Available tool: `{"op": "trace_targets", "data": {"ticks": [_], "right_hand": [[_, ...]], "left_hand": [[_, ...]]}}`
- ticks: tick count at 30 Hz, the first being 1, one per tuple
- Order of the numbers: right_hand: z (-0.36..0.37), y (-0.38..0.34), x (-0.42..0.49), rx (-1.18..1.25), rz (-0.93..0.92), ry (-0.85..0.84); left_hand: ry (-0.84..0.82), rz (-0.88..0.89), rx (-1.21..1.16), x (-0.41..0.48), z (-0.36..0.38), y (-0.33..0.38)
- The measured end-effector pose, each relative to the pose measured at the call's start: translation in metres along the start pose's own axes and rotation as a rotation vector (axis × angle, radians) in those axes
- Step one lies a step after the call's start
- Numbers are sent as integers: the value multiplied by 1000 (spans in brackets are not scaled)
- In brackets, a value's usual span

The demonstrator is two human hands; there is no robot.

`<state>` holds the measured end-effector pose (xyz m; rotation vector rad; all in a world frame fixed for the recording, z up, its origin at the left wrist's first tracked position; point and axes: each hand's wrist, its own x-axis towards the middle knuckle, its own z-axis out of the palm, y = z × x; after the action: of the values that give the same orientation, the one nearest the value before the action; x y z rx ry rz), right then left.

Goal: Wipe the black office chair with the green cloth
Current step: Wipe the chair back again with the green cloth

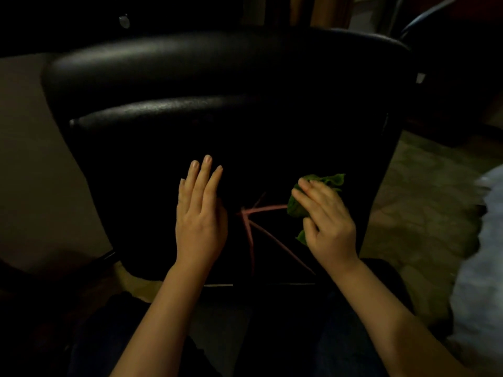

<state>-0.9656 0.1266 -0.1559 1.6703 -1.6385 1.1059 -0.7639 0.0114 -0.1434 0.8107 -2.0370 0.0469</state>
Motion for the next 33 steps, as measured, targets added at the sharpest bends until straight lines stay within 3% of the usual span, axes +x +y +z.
{"op": "trace_targets", "data": {"ticks": [14, 23, 33], "right_hand": [[-4, 3, -77, -35, -148, -252], [5, 0, -31, 44, -183, -169], [39, -18, 69, 264, -315, -125]], "left_hand": [[9, 41, -29, -1, 14, -10], [1, 41, 30, -5, 5, -19], [71, -85, 138, -26, -32, -33]]}}
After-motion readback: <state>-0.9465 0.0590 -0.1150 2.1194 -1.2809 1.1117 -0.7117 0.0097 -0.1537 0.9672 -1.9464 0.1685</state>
